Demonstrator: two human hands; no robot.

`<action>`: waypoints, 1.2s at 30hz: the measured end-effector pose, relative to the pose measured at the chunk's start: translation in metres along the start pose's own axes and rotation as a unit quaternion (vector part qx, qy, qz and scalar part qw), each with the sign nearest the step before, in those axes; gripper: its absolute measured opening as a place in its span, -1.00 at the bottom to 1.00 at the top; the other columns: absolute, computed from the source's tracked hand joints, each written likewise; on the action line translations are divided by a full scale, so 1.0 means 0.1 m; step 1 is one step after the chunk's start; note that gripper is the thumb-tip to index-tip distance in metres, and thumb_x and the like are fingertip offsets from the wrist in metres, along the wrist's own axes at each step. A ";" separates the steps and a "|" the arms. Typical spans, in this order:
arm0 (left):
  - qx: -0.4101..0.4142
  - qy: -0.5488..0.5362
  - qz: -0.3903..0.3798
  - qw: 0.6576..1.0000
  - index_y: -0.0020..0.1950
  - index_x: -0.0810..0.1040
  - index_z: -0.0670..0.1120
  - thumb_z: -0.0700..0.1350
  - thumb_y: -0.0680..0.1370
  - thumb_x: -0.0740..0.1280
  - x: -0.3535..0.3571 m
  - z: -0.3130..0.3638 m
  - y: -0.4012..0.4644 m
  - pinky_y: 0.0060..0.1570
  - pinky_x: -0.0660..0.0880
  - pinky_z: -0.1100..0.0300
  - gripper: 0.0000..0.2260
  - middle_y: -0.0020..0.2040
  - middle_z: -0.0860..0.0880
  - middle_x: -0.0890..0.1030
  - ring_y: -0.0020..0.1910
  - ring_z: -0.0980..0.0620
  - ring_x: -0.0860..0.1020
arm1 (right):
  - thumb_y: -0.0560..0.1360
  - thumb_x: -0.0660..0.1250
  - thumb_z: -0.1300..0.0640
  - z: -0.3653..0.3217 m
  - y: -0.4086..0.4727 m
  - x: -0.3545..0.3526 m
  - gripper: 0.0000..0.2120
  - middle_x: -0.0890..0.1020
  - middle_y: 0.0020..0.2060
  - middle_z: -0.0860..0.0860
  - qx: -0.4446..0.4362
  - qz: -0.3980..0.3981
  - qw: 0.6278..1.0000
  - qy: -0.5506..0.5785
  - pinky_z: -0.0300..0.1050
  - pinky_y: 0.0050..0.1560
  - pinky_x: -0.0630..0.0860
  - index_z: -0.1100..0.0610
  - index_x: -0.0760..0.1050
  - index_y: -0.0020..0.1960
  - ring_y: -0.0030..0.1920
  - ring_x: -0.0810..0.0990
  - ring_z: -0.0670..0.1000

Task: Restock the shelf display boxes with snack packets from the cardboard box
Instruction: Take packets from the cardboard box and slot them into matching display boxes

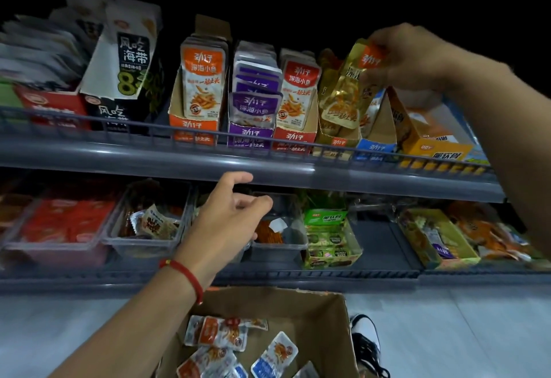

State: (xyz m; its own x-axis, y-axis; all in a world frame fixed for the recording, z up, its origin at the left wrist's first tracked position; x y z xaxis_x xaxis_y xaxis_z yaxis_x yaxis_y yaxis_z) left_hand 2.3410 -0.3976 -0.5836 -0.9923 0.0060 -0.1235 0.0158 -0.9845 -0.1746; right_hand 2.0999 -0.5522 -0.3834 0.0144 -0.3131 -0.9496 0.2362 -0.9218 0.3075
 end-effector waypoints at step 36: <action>0.007 0.105 -0.026 0.994 0.11 0.54 0.16 -0.09 0.56 0.37 0.20 -0.26 0.13 0.08 0.63 -0.06 -0.81 -0.01 0.09 0.66 0.00 0.05 0.63 | 0.58 0.26 0.19 -0.44 -1.08 0.37 -0.75 0.65 0.10 0.02 -0.119 0.201 0.956 0.178 -0.19 0.07 0.56 0.14 0.61 0.21 0.06 0.61 -0.04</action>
State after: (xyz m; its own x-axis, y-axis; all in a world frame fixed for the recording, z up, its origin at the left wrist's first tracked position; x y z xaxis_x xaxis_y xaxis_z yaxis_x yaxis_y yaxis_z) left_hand 2.3241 -0.4054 -0.6134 -0.9443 0.0916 -0.3162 -0.0379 -0.9843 -0.1722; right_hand 2.1172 -0.4542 -0.4547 0.4708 -0.4943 -0.7307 0.3560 -0.6514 0.6700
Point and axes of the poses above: each hand's wrist, its own y-axis towards the middle knuckle, its own x-axis out of the palm, z = x × y, the point moved 6 cm from there along y, towards the middle knuckle
